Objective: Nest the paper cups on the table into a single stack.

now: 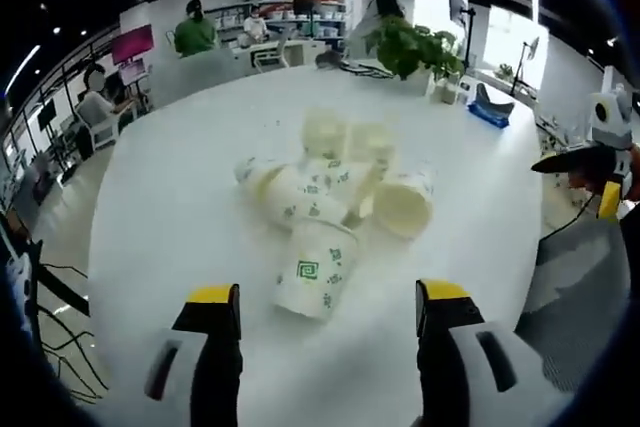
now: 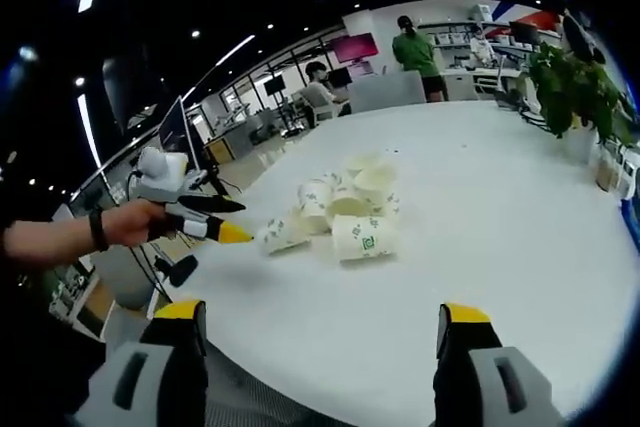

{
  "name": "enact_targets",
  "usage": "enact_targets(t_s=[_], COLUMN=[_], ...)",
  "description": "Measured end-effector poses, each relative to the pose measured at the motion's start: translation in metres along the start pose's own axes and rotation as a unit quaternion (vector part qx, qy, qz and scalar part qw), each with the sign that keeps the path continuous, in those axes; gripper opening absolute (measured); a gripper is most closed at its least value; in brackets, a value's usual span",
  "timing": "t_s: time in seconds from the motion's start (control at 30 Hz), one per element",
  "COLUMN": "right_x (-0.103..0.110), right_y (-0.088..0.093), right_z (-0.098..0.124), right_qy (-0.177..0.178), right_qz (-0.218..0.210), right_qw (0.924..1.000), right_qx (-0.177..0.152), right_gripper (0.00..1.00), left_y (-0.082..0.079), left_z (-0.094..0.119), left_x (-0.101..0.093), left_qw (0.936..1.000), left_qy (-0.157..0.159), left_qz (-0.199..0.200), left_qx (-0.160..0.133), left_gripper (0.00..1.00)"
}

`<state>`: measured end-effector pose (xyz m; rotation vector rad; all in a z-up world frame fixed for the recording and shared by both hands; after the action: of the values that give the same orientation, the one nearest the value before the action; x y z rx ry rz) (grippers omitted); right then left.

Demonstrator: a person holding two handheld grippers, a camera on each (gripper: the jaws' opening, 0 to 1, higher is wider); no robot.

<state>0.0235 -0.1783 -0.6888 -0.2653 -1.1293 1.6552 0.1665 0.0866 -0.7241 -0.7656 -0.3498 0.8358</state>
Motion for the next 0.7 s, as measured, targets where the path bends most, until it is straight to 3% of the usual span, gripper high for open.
enact_targets(t_s=[0.13,0.23,0.47,0.63,0.7], right_x=[0.002,0.007,0.007,0.005,0.006], right_y=[0.001,0.004,0.011,0.014,0.015], right_z=[-0.001,0.000,0.004,0.006,0.007], right_qy=[-0.002,-0.007,-0.006,-0.004,-0.004], right_qz=[0.002,0.007,0.005,0.003,0.005], right_qw=[1.0000,0.9999,0.9999,0.9999,0.9998], right_qx=[0.001,0.006,0.013,0.016,0.018], right_gripper=[0.97,0.97,0.97,0.97,0.96], left_y=[0.002,0.004,0.007,0.007,0.009], left_z=[-0.017,-0.032,-0.051,-0.067,-0.066], left_x=[0.003,0.005,0.002,0.009,0.003], left_qw=[0.9998,0.9995,0.9952,0.9946,0.9927], left_qy=[0.003,0.009,0.031,0.042,0.044], left_qz=[-0.012,0.003,-0.061,-0.053,-0.065], left_qx=[0.018,0.031,0.070,0.078,0.091], left_gripper=[0.69,0.68,0.65,0.58,0.56])
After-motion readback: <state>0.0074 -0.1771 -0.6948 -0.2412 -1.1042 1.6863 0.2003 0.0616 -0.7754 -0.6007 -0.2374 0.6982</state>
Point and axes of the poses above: the point that each gripper's makers call its tool centre point, and the gripper's own axes: z roughly backward along the fingers, x roughly to its left, y roughly out of its underside, the point moved 6 cm from there along z, roughly backward along the fingers, and after that the axes turned 1 degree about -x, right-handed, at the moved point
